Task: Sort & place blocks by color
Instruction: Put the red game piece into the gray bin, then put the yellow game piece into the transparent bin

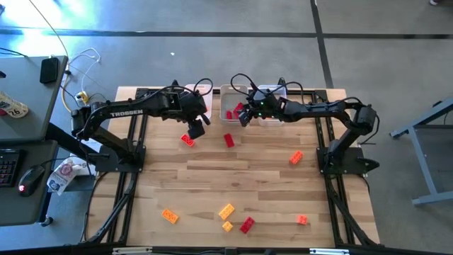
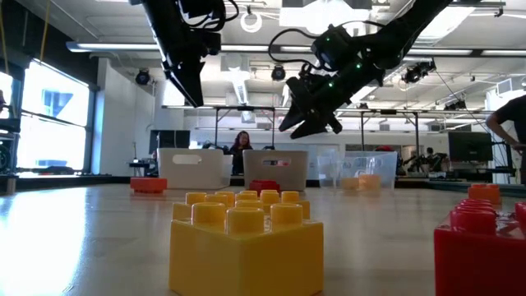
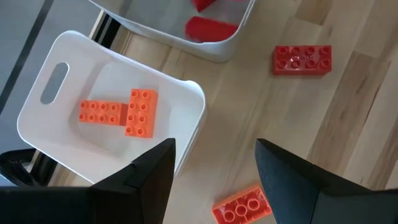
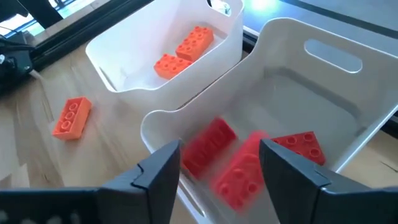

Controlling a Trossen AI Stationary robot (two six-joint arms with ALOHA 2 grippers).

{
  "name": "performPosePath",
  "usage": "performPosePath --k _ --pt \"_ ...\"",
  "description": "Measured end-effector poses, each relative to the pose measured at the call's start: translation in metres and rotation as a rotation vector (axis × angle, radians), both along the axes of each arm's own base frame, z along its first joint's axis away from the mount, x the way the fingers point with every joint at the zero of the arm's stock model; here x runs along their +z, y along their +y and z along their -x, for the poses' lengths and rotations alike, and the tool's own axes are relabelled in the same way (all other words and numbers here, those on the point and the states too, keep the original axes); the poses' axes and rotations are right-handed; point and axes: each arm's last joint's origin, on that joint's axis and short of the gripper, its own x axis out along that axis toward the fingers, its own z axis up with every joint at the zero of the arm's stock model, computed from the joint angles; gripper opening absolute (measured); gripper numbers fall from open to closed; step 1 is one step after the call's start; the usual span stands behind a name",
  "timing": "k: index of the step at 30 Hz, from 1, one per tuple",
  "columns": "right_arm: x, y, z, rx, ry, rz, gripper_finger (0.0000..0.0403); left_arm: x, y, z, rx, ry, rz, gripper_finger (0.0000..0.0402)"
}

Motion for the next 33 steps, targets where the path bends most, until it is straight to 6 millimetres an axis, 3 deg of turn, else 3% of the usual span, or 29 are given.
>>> performPosePath --k 8,14,23,33 --pt "0.015 0.01 -0.001 0.13 -0.079 -0.039 0.021 0.0 0.0 0.0 0.007 -0.003 0.003 0.0209" --pt "0.031 0.046 -0.008 0.335 -0.147 -0.066 0.0211 0.0 0.0 0.0 0.024 -0.01 0.008 0.0209" --pt "0.033 0.104 -0.022 0.537 -0.16 -0.052 0.0211 0.0 0.0 0.0 0.053 -0.021 0.02 0.0209" --pt "0.031 0.144 -0.024 0.652 -0.136 -0.069 0.0211 0.0 0.0 0.0 0.071 -0.028 0.026 0.0209"
